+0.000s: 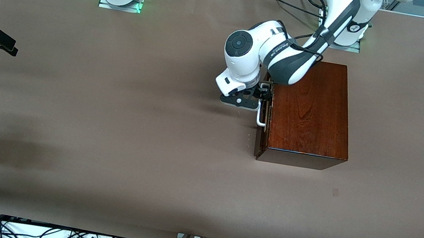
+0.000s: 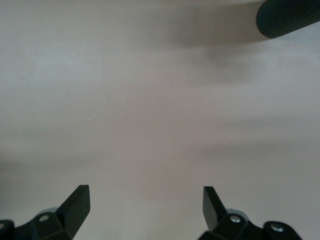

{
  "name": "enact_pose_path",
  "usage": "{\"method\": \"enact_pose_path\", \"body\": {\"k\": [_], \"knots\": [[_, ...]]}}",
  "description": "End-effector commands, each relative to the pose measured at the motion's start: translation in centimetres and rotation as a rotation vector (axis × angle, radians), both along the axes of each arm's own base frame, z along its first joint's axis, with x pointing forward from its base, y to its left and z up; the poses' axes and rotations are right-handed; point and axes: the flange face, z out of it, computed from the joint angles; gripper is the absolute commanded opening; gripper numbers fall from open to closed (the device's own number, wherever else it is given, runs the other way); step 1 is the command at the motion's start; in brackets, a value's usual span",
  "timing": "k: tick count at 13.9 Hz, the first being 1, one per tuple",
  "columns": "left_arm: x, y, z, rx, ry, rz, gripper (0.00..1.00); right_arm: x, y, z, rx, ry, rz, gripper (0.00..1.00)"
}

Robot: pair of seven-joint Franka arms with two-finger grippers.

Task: Open drawer, take yellow block, close drawer
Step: 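Close the left gripper on the white drawer handle, then pull the drawer out of the wooden box with the left gripper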

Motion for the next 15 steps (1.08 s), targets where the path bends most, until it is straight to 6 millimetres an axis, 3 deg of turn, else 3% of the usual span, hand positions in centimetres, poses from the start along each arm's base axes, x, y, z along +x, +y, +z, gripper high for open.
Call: {"method": "enact_pose_path", "body": {"k": [1,5,15], "knots": [[0.1,-0.4,-1.0,-0.012,-0.021,-0.027,1.0,-0.4,0.0,0.7,0.009,-0.008,-0.007,1.0],[0.2,-0.8,-1.9,-0.031,-0.016,-0.017,1.0,-0.4,0.1,0.7,0.009,-0.004,-0.006,1.0],[-0.1,-3.0,-0.9,-0.102,-0.021,-0.005,1.0,-0.5,0.0,0.7,0.009,-0.002,-0.008,1.0]]}}
